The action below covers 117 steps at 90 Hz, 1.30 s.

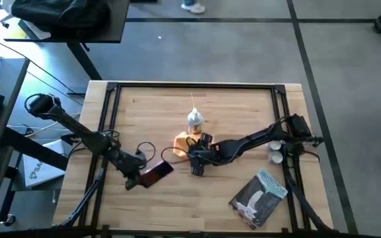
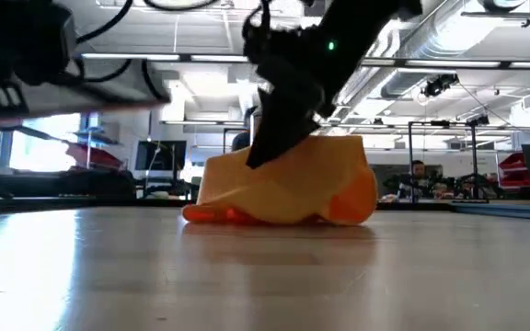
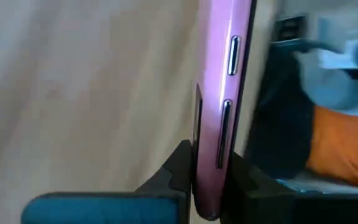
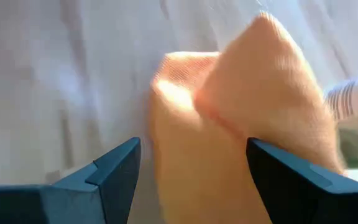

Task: Apply microfiber cloth
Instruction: Wipe the phone with the microfiber towel

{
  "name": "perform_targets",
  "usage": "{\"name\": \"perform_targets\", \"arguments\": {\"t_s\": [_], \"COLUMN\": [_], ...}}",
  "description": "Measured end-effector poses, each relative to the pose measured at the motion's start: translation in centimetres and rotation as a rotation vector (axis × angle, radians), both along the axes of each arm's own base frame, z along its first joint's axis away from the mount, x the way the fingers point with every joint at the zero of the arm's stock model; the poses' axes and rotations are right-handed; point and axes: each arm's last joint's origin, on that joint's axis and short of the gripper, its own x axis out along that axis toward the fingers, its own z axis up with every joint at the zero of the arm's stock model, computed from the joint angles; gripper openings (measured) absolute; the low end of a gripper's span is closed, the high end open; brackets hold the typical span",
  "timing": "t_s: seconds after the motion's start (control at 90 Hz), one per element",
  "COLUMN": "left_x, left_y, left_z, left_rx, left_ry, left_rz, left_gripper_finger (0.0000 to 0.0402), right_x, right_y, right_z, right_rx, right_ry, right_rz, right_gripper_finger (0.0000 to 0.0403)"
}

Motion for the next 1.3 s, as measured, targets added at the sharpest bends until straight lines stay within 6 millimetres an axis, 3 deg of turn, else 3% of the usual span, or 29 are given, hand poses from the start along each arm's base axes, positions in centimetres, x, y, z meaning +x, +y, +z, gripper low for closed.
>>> {"name": "perform_targets", "arguments": {"t_s": [0.322,0.511,0.611,0.756,0.989,1.3], "left_x": [4.7,6.4,7.5,9.5,12.0,13.2], "left_y": [-1.7,-1.1,-0.8,-0.4,1.4,5.0], "left_z": [-3.7,-6.3,-6.6,-5.5,-3.2,-2.5], "left_rx": [0.002,0.028,0.038,0.101,0.232,0.267], "left_ry": [-0.168,-0.085,-0.003,0.091,0.167,0.154], "left_rz": [-0.032,-0.023,-0.037,-0.093,-0.143,-0.106], "left_gripper_finger": [0.0017,0.0017,0.0017,0.0017,0.0024,0.0068], "right_x": [-0.6,-1.3,-2.1,-2.8,-3.8,-4.8], "right_y": [3.7,7.3,9.4,12.2,14.7,14.7], "right_z": [4.5,6.4,6.7,6.7,4.2,-3.9], "right_rx": [-0.179,-0.16,-0.139,-0.039,0.058,0.067], "right_ry": [0.036,-0.029,-0.051,-0.123,-0.24,-0.235], "right_rz": [0.029,0.108,0.152,0.193,0.226,0.116], "right_gripper_finger": [0.0261,0.0261,0.0261,0.0261,0.0261,0.0261]}}
